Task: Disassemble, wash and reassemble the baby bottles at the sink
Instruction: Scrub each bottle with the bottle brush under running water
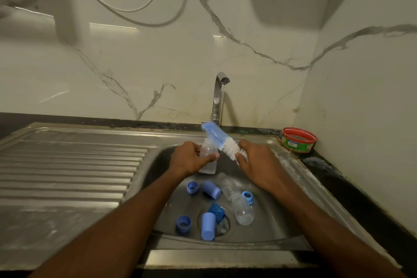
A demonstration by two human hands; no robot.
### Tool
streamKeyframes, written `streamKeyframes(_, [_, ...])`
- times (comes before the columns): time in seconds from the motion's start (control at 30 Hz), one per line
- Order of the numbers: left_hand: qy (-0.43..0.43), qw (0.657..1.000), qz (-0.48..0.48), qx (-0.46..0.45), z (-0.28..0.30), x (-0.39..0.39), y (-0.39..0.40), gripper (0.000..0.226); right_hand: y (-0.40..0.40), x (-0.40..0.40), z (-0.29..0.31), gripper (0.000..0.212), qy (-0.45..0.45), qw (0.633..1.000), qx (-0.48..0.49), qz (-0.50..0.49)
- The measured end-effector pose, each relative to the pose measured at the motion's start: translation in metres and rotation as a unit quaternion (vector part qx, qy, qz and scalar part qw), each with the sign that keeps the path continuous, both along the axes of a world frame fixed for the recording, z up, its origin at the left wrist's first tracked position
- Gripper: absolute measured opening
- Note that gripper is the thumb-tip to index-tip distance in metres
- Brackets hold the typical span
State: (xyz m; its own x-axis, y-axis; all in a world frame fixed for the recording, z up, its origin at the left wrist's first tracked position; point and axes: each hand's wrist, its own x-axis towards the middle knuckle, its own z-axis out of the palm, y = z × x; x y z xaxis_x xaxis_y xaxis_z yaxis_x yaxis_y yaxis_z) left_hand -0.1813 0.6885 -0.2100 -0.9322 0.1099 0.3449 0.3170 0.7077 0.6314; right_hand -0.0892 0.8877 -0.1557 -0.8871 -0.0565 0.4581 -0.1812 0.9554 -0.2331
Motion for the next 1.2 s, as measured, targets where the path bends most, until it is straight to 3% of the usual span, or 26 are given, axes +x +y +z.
streamKeyframes(0.1, [0.008, 0.996, -0.069, -0.057, 0.001, 0.007, 0.011, 0.058, -0.013, -0.003, 0.005, 0.026, 0.015, 1.000, 0.015, 0.003])
streamKeyframes(0.23, [0.024, 0.995, -0.091, -0.030, 0.004, 0.011, 0.019, 0.047, -0.006, -0.012, 0.007, 0.030, -0.023, 0.995, 0.052, -0.080])
streamKeyframes(0.33, [-0.006, 0.997, -0.075, 0.035, 0.000, 0.006, 0.009, 0.047, 0.014, -0.012, 0.004, 0.021, -0.069, 0.986, 0.073, -0.133])
streamKeyframes(0.43, [-0.046, 0.994, -0.037, 0.096, 0.003, 0.009, 0.008, 0.055, 0.030, -0.009, 0.003, 0.021, -0.054, 0.984, 0.078, -0.148])
streamKeyframes(0.6, [-0.151, 0.987, -0.049, 0.032, -0.003, 0.012, 0.005, 0.053, 0.027, -0.014, 0.001, 0.023, -0.058, 0.984, 0.086, -0.146])
streamKeyframes(0.73, [-0.050, 0.997, 0.012, -0.064, -0.005, 0.011, 0.000, 0.076, 0.022, -0.018, -0.003, 0.023, -0.067, 0.983, 0.098, -0.137])
streamKeyframes(0.83, [0.004, 0.999, 0.036, -0.039, -0.003, 0.010, -0.003, 0.075, 0.023, -0.019, -0.003, 0.023, -0.072, 0.981, 0.102, -0.148])
streamKeyframes(0.97, [0.065, 0.997, -0.024, -0.039, -0.007, 0.005, -0.005, 0.069, 0.028, -0.020, -0.003, 0.024, -0.095, 0.980, 0.094, -0.150])
streamKeyframes(1.1, [0.066, 0.995, -0.048, -0.056, -0.014, 0.000, 0.000, 0.074, 0.031, -0.016, 0.002, 0.037, -0.089, 0.983, 0.075, -0.140])
streamKeyframes(1.2, [0.039, 0.999, -0.012, 0.020, -0.012, -0.003, -0.002, 0.064, 0.034, -0.015, 0.008, 0.051, -0.080, 0.983, 0.089, -0.138])
